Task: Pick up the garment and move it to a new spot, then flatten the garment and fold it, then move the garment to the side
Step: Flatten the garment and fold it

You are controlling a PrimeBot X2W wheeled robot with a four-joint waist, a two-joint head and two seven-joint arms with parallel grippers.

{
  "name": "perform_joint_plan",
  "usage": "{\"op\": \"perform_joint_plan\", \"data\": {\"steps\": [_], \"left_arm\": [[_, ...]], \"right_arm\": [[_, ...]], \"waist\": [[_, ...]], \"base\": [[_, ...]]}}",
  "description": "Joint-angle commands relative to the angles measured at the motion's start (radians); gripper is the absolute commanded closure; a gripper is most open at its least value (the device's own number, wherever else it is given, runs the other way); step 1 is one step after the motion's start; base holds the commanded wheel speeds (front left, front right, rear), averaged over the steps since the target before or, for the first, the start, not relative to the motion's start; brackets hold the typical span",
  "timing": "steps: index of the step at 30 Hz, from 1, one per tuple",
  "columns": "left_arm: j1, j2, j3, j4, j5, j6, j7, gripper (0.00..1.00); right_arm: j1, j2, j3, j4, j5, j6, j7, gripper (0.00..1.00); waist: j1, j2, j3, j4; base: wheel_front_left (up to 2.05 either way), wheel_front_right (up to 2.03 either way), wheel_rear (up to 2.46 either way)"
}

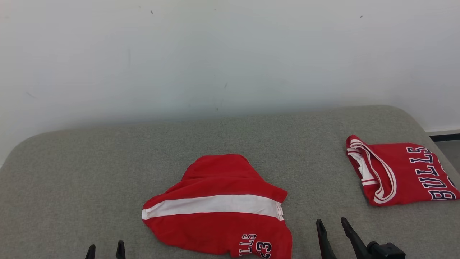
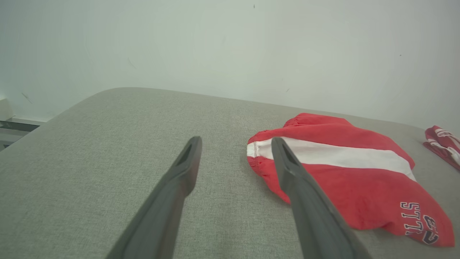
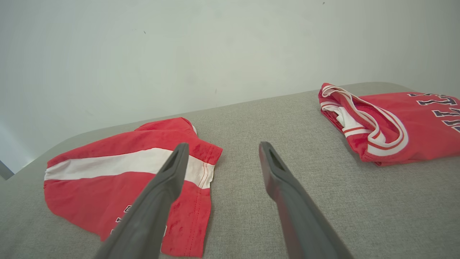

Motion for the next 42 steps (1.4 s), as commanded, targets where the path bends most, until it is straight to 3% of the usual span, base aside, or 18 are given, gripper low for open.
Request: {"op": "perform_joint_plan", "data": {"steps": [1,10,17,25,33,42], "left_arm": [[-0.005,-0.002,0.003,0.006,-0.001,-0.001,-0.002,0.0],[-0.014,-0.002,-0.003,0.036,-0.006,-0.005,-0.002,0.0],[-0.081,-0.002,-0.044,0.142,0.0,-0.01,-0.001,0.0],[-0.298,0.028,-0.112,0.311,0.022,-0.026,0.098,0.0],[-0.457,0.039,-0.14,0.433,0.046,-0.012,0.14,0.0],[-0.536,0.037,-0.156,0.534,0.038,-0.009,0.119,0.0]], "right_arm": [[0.01,0.001,-0.002,-0.007,-0.001,-0.003,0.002,0.0],[0.008,0.001,-0.001,-0.014,0.0,-0.003,0.009,0.0],[-0.053,0.001,0.017,-0.007,-0.019,-0.003,0.035,0.0],[-0.212,0.001,0.05,0.123,0.004,-0.003,0.209,0.0],[-0.354,0.001,0.093,0.248,0.081,-0.003,0.344,0.0],[-0.44,0.001,0.146,0.309,0.131,-0.003,0.326,0.0]], "waist": [[0.0,0.0,0.002,0.001],[0.0,0.0,0.009,0.005],[0.0,0.0,0.036,0.016],[0.0,0.0,0.105,0.019],[0.0,0.0,0.189,0.011],[0.0,0.0,0.229,0.01]], "base": [[0.0,0.0,0.0],[0.0,0.0,0.0],[0.0,0.0,0.0],[0.0,0.0,0.0],[0.0,0.0,0.0],[0.0,0.0,0.0]]}}
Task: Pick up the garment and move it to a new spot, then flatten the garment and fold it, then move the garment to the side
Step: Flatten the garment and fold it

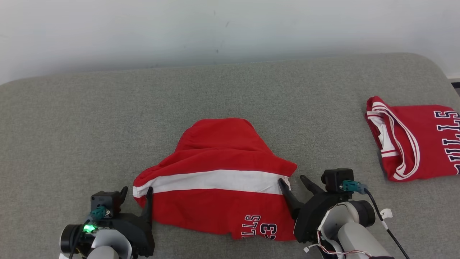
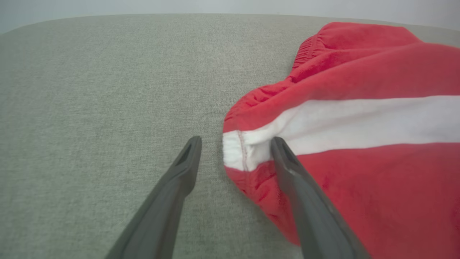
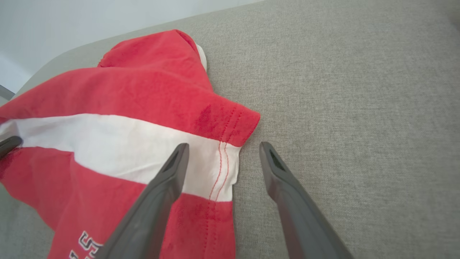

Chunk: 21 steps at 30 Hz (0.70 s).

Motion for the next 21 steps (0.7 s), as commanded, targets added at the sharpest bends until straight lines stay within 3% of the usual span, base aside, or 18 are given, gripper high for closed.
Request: {"op": "perform_joint_plan", "data": {"steps": [1,3,15,21], "left_arm": [[-0.013,0.005,-0.001,0.008,-0.004,0.002,-0.011,0.31],[-0.015,0.006,-0.003,0.02,-0.006,-0.001,-0.027,1.0],[-0.026,0.003,-0.027,0.08,-0.026,-0.015,-0.064,1.0],[-0.031,0.011,-0.032,0.107,-0.034,-0.012,-0.074,1.0]], "right_arm": [[-0.008,0.0,0.007,0.008,0.01,-0.003,-0.007,0.0],[-0.009,0.0,0.023,0.017,0.019,-0.003,-0.003,0.0],[-0.025,0.001,0.018,0.082,0.096,-0.003,0.028,0.0],[-0.042,0.0,0.083,0.096,0.296,-0.003,0.04,0.0]], "waist": [[-0.0003,-0.0002,0.003,0.0],[-0.0003,-0.0002,0.001,0.001],[-0.0003,-0.0002,-0.005,0.004],[-0.0003,-0.0002,0.007,0.007]], "base": [[0.0,0.0,0.0],[0.0,0.0,0.0],[0.0,0.0,0.0],[0.0,0.0,0.0]]}}
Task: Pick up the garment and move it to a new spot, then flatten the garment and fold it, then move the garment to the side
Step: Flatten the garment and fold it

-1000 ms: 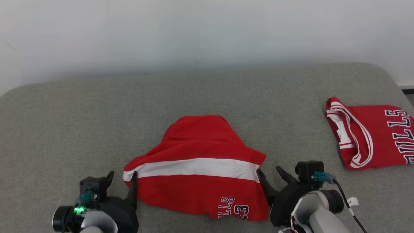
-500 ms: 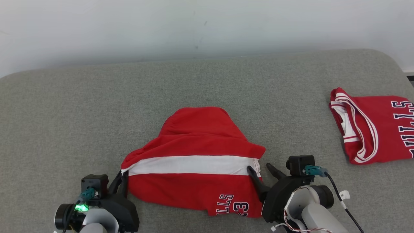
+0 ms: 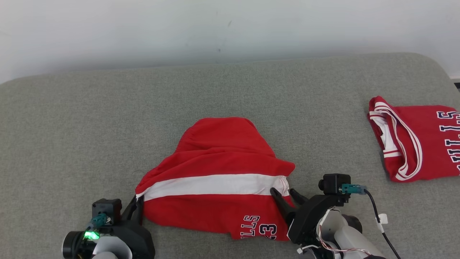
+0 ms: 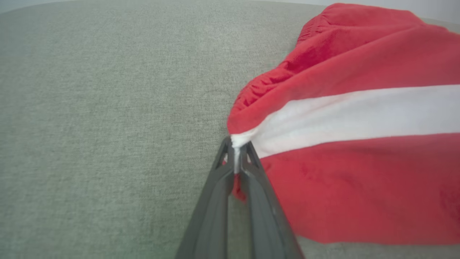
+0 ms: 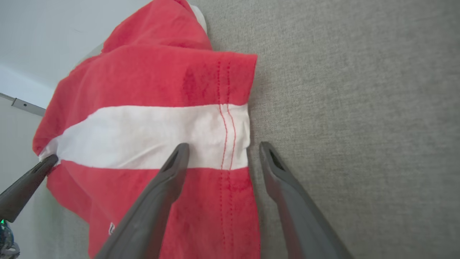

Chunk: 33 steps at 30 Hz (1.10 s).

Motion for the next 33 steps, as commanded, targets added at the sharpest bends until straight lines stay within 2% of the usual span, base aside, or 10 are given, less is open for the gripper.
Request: {"op": "perform_joint_plan", "data": {"steps": [1,7,18,25,33], "left_arm": [[-0.015,0.006,-0.001,0.007,-0.006,0.0,-0.006,1.0],[-0.025,0.008,-0.012,0.015,-0.015,-0.004,-0.016,1.0],[-0.045,0.012,-0.018,0.034,-0.026,-0.002,-0.028,1.0],[-0.047,0.019,-0.022,0.049,-0.035,0.001,-0.034,1.0],[-0.045,0.026,-0.026,0.058,-0.044,0.006,-0.038,1.0]], "right_arm": [[-0.015,0.0,0.013,0.015,0.02,-0.003,-0.002,0.0],[-0.049,0.0,0.098,0.021,0.121,-0.003,-0.036,0.0],[-0.073,0.0,0.166,0.016,0.131,-0.003,-0.143,0.0],[-0.069,0.0,0.165,0.022,0.029,-0.003,-0.219,0.0],[-0.029,0.0,0.161,-0.022,0.025,-0.003,-0.192,0.0]], "waist": [[0.0,-0.0001,0.004,0.001],[0.0,-0.0001,0.02,0.003],[0.0,-0.0001,0.031,-0.007],[0.0,-0.0001,0.031,-0.017],[0.0,-0.0001,0.031,-0.025]], "base": [[0.0,0.0,0.0],[0.0,0.0,0.0],[0.0,0.0,0.0],[0.0,0.0,0.0],[0.0,0.0,0.0]]}}
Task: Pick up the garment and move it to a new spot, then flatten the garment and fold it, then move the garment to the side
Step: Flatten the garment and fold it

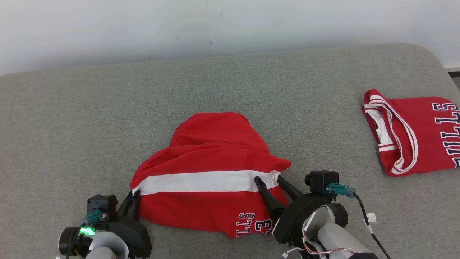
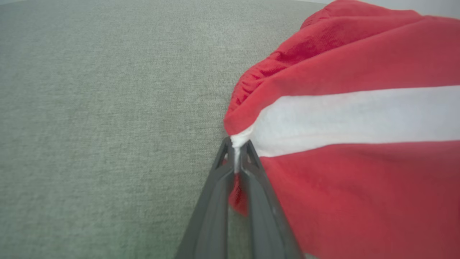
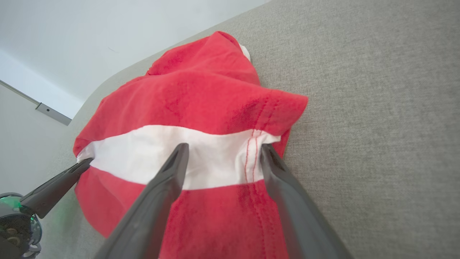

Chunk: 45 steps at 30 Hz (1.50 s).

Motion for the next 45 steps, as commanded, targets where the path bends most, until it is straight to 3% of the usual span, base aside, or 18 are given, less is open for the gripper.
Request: {"op": "perform_joint_plan", "data": {"steps": [1,4,5,9,10,20,24,32,39,45], "left_arm": [[-0.006,0.006,-0.002,0.007,-0.003,0.003,-0.002,1.0],[-0.011,0.005,-0.008,0.009,-0.005,0.002,-0.003,1.0],[-0.012,0.004,-0.01,0.01,-0.006,0.002,-0.003,1.0],[-0.015,0.004,-0.016,0.012,-0.01,0.002,-0.005,1.0],[-0.015,0.004,-0.017,0.011,-0.011,0.001,-0.006,1.0],[0.008,-0.006,0.009,-0.027,-0.063,-0.003,-0.012,1.0],[0.023,-0.022,0.04,-0.097,-0.133,-0.015,-0.016,1.0],[-0.01,-0.051,0.02,-0.273,-0.346,-0.03,0.057,1.0],[-0.158,-0.045,-0.012,-0.37,-0.507,-0.03,0.208,1.0],[-0.428,-0.006,0.033,-0.378,-0.543,-0.016,0.263,1.0]], "right_arm": [[0.013,0.0,-0.007,-0.007,0.004,-0.003,0.01,0.0],[0.007,0.0,-0.013,-0.002,-0.001,-0.003,0.024,0.0],[0.004,0.0,-0.014,0.003,-0.005,-0.003,0.031,0.24],[-0.01,0.0,-0.009,0.017,-0.014,-0.003,0.046,0.65],[-0.015,0.0,-0.008,0.019,-0.019,-0.003,0.042,1.0],[0.012,0.0,-0.04,-0.051,-0.087,-0.003,-0.023,1.0],[0.033,0.0,-0.103,-0.137,-0.16,-0.003,-0.042,1.0],[0.054,0.0,-0.249,-0.34,-0.281,-0.003,0.088,1.0],[-0.129,-0.008,-0.28,-0.387,-0.216,-0.003,0.275,1.0],[-0.44,-0.004,-0.337,-0.291,-0.069,-0.003,0.285,1.0]], "waist": [[0.0,-0.0001,0.001,0.0],[0.0,-0.0001,0.002,0.003],[0.0,-0.0001,0.002,0.004],[0.0,-0.0001,0.002,0.009],[0.0,-0.0001,0.002,0.01],[0.0,-0.0001,-0.032,0.006],[0.0,-0.0001,-0.059,-0.002],[0.0,-0.0001,-0.094,-0.002],[0.0,-0.0001,0.009,-0.038],[0.0,-0.0001,0.2,-0.069]], "base": [[0.0,0.0,0.0],[0.0,0.0,0.0],[0.0,0.0,0.0],[0.0,0.0,0.0],[0.0,0.0,0.0],[0.0,0.0,0.0],[0.0,0.0,0.0],[0.0,0.0,0.0],[0.0,0.0,0.0],[0.0,0.0,0.0]]}}
